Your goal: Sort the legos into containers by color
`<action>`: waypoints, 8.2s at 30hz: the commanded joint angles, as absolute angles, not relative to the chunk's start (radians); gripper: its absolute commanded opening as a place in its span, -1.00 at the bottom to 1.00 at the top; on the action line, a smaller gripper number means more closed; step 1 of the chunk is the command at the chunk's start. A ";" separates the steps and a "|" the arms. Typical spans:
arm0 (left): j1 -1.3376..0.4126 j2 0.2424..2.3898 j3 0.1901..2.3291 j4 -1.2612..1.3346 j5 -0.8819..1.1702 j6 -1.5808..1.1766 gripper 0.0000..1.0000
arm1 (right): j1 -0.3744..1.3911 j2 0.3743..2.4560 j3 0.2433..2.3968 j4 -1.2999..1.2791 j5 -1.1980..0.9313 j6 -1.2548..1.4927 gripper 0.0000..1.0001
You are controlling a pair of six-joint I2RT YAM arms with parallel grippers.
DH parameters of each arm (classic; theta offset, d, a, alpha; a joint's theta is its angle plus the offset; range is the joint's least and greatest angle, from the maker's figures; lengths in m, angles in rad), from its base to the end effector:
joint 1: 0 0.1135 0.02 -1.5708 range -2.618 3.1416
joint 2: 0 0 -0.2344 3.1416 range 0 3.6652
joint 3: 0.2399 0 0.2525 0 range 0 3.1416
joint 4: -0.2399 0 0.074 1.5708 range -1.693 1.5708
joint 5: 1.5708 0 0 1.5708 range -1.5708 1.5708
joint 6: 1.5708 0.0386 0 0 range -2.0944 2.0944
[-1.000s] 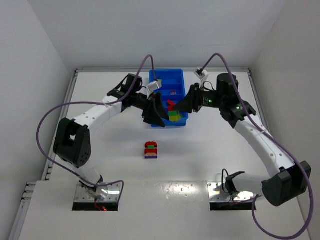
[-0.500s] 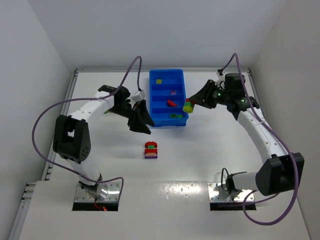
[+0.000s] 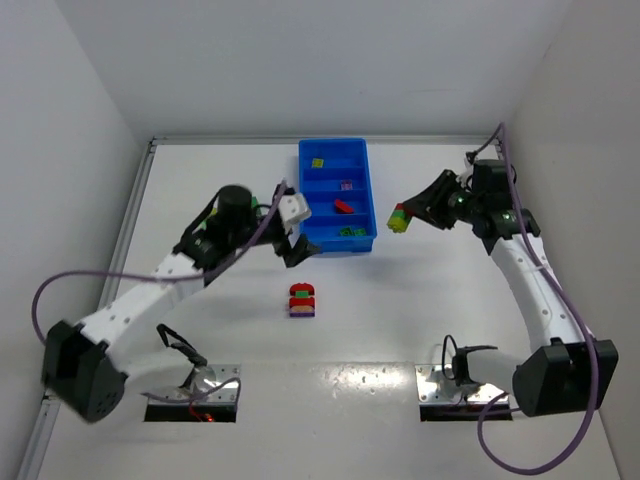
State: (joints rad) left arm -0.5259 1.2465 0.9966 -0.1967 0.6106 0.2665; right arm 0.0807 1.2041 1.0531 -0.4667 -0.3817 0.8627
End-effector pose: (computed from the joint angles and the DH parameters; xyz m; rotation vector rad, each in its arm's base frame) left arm 0.2424 -0.1663 0.2875 1.1248 1.6720 -0.7787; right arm 0.2749 0.0367 0.2911 0.6610 2.2022 0.9304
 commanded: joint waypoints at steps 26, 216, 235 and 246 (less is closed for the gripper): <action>-1.112 1.384 0.755 0.727 0.025 0.605 0.47 | -0.048 1.224 0.914 -0.523 -0.615 1.264 -1.00; -0.494 1.114 0.704 0.702 0.537 -0.377 -1.00 | 0.305 1.761 1.137 0.610 -1.281 1.517 0.64; -0.485 1.227 0.716 0.860 0.522 -0.359 -1.00 | 0.344 1.809 1.218 0.638 -1.290 1.580 0.56; -0.485 1.256 0.684 0.942 0.492 -0.334 -1.00 | 0.353 1.829 1.246 0.629 -1.299 1.580 0.10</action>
